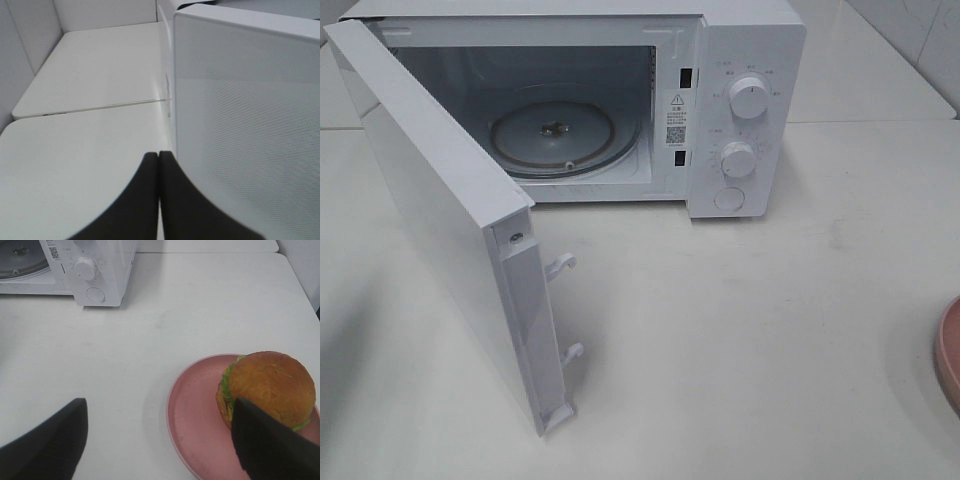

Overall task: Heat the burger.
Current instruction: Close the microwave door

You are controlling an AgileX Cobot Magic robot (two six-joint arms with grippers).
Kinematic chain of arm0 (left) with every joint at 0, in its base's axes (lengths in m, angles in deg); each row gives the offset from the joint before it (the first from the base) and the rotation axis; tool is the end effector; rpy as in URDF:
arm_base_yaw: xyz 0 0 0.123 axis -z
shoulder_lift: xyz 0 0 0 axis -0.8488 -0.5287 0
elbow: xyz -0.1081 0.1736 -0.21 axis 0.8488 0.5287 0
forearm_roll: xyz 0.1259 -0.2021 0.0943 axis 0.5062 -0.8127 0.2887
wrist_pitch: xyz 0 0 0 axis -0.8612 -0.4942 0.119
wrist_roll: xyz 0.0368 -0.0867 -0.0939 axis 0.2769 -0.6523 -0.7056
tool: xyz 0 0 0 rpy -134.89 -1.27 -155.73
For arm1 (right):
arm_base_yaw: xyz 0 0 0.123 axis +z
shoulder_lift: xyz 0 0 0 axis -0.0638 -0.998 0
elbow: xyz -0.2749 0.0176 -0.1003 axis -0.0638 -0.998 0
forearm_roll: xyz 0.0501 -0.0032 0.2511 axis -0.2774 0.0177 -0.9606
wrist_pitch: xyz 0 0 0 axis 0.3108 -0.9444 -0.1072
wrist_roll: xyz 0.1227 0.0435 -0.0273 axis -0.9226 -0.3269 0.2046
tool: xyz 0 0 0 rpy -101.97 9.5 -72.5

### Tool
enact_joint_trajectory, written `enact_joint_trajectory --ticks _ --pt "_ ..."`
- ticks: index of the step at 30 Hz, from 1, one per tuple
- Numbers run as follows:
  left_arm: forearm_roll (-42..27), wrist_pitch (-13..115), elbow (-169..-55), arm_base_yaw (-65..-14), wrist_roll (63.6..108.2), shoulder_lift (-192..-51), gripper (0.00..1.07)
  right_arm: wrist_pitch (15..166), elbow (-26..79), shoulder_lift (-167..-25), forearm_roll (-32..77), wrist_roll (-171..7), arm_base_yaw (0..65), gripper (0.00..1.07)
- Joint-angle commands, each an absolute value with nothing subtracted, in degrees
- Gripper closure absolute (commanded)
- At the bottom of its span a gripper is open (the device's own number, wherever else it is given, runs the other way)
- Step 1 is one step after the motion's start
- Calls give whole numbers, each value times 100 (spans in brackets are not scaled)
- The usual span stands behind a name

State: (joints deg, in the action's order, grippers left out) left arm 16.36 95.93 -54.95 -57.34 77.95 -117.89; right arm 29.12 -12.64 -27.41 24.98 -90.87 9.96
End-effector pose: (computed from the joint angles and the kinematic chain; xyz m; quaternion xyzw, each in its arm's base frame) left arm 0.2314 -0.0148 0.2035 0.0567 0.7790 -0.0197 0.6242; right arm 0.0310 -0.0011 0.2666 -0.0144 0.8384 0.0303 0.5440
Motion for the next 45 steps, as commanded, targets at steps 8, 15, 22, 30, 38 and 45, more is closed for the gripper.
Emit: enact_joint_trajectory --ticks 8,15,22,30,38,45 --pt "3092 11152 -5518 -5734 6844 -12838 107 2975 -1275 -2569 2480 -9007 967 31" --pt "3063 11421 -5649 -5378 6890 -13205 107 2975 -1275 -2569 2480 -9007 967 31" --pt "2226 11358 -5867 -4611 7090 -13640 107 2975 -1275 -2569 2480 -9007 967 31" --pt "1613 11410 -6125 -3957 7216 -14138 107 2975 -1275 -2569 2480 -9007 967 31" --pt "834 11392 -6457 -3390 7274 -14425 107 2975 -1275 -2569 2480 -9013 967 31" --pt "-461 11243 -7122 -2571 8133 -14889 107 2975 -1275 -2569 2480 -9013 967 31"
